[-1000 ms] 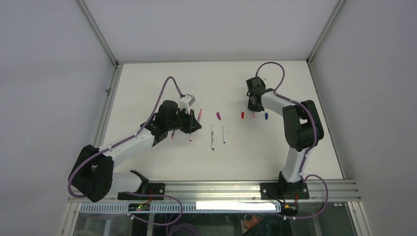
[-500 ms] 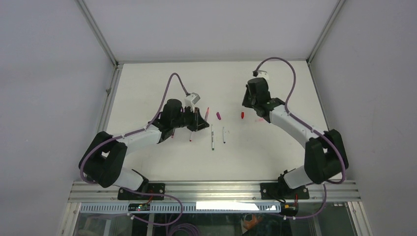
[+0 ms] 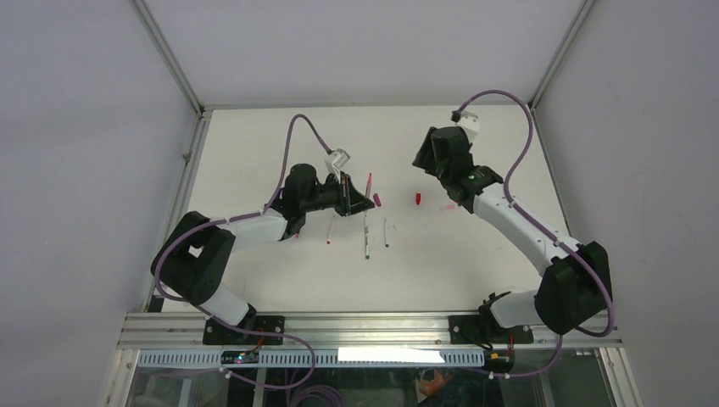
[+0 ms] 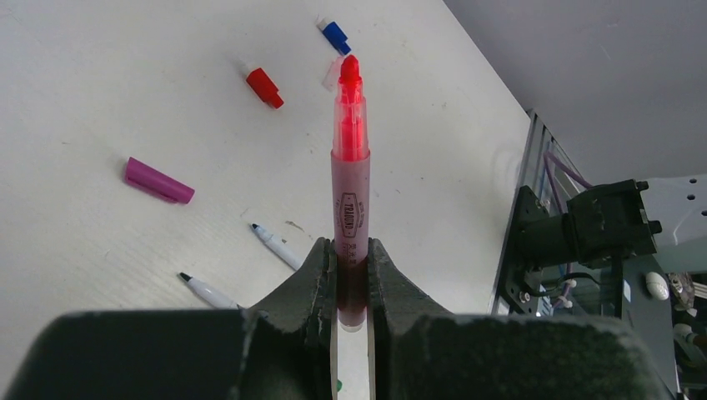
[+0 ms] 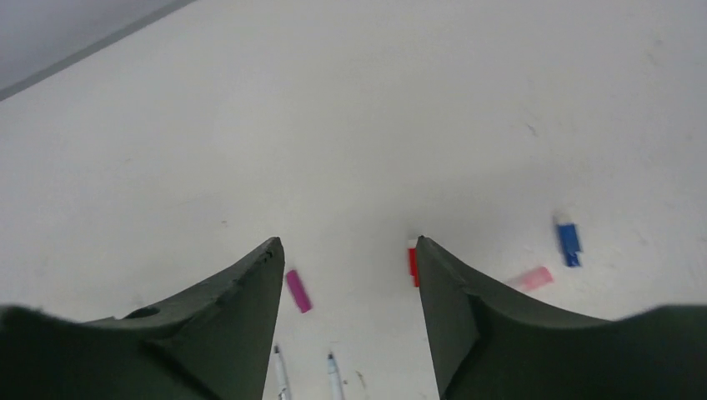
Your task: Insert the pens into the pen caps
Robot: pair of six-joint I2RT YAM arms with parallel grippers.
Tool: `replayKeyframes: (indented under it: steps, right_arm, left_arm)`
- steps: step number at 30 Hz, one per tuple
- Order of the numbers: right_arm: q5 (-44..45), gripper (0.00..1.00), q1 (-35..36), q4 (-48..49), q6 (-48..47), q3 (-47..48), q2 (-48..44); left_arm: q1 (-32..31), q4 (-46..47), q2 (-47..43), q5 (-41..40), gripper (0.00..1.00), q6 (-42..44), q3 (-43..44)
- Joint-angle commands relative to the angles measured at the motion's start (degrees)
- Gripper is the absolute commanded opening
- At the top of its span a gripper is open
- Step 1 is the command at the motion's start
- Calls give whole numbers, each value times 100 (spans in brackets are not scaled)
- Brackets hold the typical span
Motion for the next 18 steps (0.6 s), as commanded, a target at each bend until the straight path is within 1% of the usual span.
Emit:
replayKeyframes:
  steps: [1, 2, 4, 5, 8, 10, 12, 14, 15, 16, 17, 18]
  right_arm:
    - [517, 64, -713, -1547, 1621, -2, -73]
    - [513, 64, -813, -1726, 1887, -26, -122]
    - [551, 71, -963, -2011, 2475, -57, -239]
    - [572, 72, -1015, -2115, 2786, -65, -253]
    - [552, 71, -1210, -2712, 3876, 185, -40]
    - [465, 69, -1312, -3302, 4370, 534, 311]
    - [372, 68, -1383, -3661, 4580, 821, 716]
    - [195, 67, -1420, -3560, 4294, 965, 999]
    - [55, 67, -1422, -3267, 3851, 998, 1086]
    - [-215, 67, -1434, -2821, 2954, 1006, 1161]
    - [-792, 66, -1458, -2165, 1858, 974, 1170]
    - [-1595, 66, -1454, -1569, 814, 875, 1153]
  left_arm:
    - [-80, -65, -411, 33, 0, 138, 57]
    - [-86, -219, -493, -30, 0, 223, 49]
    - [-97, -466, -701, -163, 0, 411, 21]
    - [-97, -582, -749, -193, 0, 462, 11]
    - [-97, -953, -936, -347, 0, 734, 40]
    - [-97, -1157, -1033, -403, 0, 855, 49]
    - [-97, -1303, -1137, -442, 0, 930, 47]
    - [-97, -1391, -1242, -472, 0, 957, 18]
    - [-97, -1428, -1299, -483, 0, 962, -12]
    - [-97, -1432, -1361, -502, 0, 962, -59]
    - [-97, -1428, -1412, -524, 0, 969, -99]
    - [-97, -1461, -1459, -534, 0, 983, -135]
